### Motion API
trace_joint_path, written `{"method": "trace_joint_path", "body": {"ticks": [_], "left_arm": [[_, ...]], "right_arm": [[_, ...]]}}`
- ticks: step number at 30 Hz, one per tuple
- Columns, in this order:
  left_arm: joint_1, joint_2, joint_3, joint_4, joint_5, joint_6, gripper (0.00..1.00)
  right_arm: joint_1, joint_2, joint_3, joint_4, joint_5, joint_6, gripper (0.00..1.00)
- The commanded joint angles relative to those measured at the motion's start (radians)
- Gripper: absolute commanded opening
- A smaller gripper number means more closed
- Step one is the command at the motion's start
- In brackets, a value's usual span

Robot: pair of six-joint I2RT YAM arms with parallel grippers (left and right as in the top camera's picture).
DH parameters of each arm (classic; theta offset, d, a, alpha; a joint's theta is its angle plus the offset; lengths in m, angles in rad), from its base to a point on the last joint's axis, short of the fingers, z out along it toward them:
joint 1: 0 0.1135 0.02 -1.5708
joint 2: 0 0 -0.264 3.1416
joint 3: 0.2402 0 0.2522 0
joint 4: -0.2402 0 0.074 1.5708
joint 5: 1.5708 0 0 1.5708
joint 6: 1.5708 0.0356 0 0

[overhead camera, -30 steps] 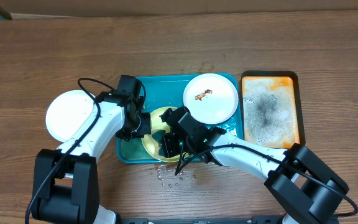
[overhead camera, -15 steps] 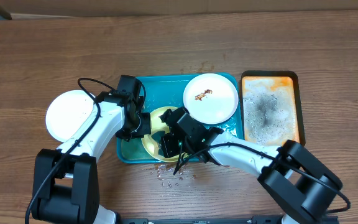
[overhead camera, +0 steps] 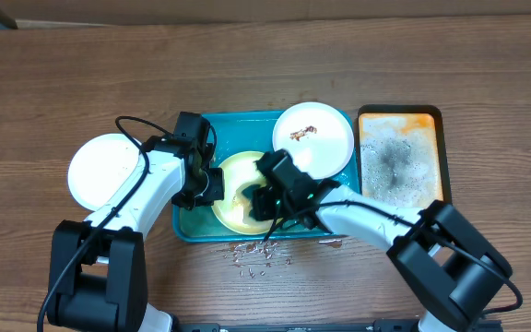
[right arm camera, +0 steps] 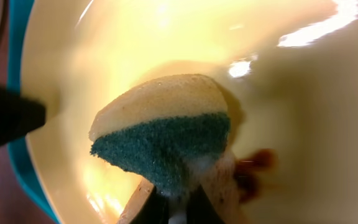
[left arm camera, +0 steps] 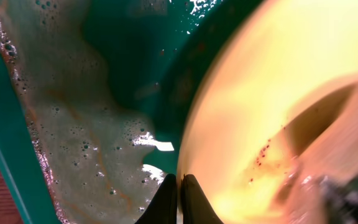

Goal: Clean dirty plates on tray and stack at the side

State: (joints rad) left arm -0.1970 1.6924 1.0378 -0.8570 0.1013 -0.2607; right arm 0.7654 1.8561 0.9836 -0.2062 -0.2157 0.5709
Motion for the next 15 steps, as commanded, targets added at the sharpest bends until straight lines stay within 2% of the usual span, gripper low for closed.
{"method": "trace_joint_path", "body": {"ticks": [1,7,11,15], "left_arm": [[-0.008,-0.004,-0.003,-0.01,0.003,-0.01,0.04],[-0.008,-0.004,-0.003,-0.01,0.003,-0.01,0.04],[-0.008,-0.004,-0.003,-0.01,0.003,-0.01,0.04],[-0.007,-0.004,-0.003,-0.008,0.003,-0.01,0.04]], "right_arm": [[-0.076,0.027,-0.013,-0.033,0.114,0.035,0.04],[-0.119,0.027,-0.013,-0.034,0.1,0.057,0.04],[-0.11,0.027,-0.013,-0.035,-0.048,-0.031,0.04],[-0.106,0.011,0.009,-0.08,-0.054,-0.051,0.04]]}}
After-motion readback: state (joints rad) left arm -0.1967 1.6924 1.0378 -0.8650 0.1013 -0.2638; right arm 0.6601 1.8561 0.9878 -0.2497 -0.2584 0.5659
